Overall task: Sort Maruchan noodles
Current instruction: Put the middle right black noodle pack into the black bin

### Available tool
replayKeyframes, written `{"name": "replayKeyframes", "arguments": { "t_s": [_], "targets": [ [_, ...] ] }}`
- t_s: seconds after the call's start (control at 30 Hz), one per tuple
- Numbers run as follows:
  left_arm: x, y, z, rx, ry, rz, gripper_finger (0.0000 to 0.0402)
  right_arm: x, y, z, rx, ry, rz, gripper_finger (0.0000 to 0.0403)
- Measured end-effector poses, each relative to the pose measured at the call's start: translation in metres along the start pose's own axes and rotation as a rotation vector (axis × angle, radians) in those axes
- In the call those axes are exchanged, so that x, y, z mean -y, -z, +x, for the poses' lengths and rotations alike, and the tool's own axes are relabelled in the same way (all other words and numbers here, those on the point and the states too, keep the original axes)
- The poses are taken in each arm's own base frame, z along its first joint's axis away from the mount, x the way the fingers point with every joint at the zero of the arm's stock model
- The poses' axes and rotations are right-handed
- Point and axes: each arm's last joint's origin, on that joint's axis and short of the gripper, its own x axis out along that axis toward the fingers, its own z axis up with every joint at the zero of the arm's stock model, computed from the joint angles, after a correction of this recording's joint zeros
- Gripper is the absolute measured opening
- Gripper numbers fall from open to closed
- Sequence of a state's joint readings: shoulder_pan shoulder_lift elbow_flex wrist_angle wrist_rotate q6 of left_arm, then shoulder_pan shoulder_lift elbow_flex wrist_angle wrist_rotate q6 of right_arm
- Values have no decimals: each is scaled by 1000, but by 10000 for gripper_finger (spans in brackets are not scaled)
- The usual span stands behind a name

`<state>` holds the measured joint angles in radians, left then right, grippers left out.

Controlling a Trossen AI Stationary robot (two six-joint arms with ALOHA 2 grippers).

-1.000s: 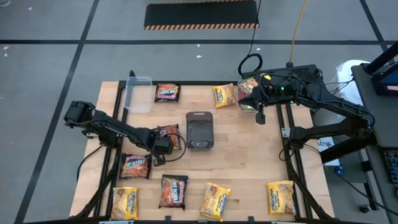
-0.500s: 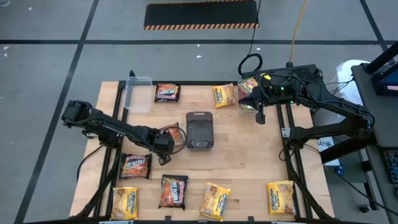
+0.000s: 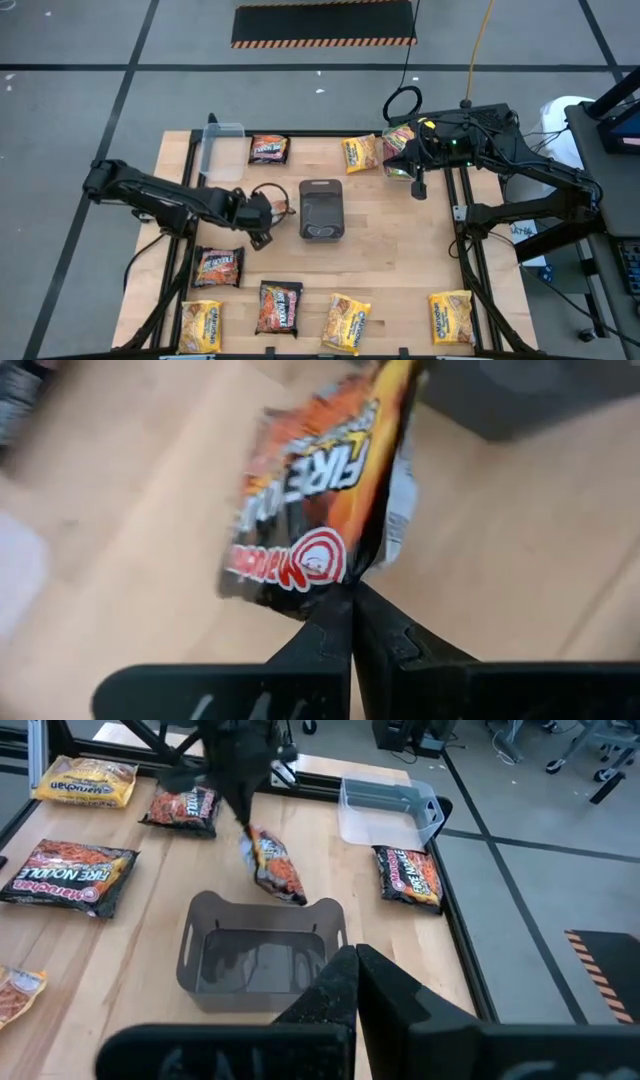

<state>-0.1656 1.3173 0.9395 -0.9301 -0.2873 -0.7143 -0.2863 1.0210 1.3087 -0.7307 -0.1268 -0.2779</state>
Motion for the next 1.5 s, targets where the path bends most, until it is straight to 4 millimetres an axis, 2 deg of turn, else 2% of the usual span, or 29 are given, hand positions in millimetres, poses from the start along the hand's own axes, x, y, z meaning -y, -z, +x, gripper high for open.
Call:
{"name": "replayKeyframes", "arguments": {
  "t_s": [0.4, 0.7, 0.97, 1.27, 1.5],
  "targets": [
    [-23, -45, -42, 151, -133, 0, 0, 0, 0, 0, 0, 0, 0, 0],
    [-33, -75, -74, 271, -116, 5, 0, 0, 0, 0, 0, 0, 0, 0],
    [-27, -98, -88, 466, -21, 13, 0, 0, 0, 0, 0, 0, 0, 0],
    [-15, -113, -86, 559, 111, -42, 0, 0, 0, 0, 1, 0, 3, 0],
    [9, -127, -58, 526, 214, -6, 0, 0, 0, 0, 1, 1, 2, 0]
  ]
}}
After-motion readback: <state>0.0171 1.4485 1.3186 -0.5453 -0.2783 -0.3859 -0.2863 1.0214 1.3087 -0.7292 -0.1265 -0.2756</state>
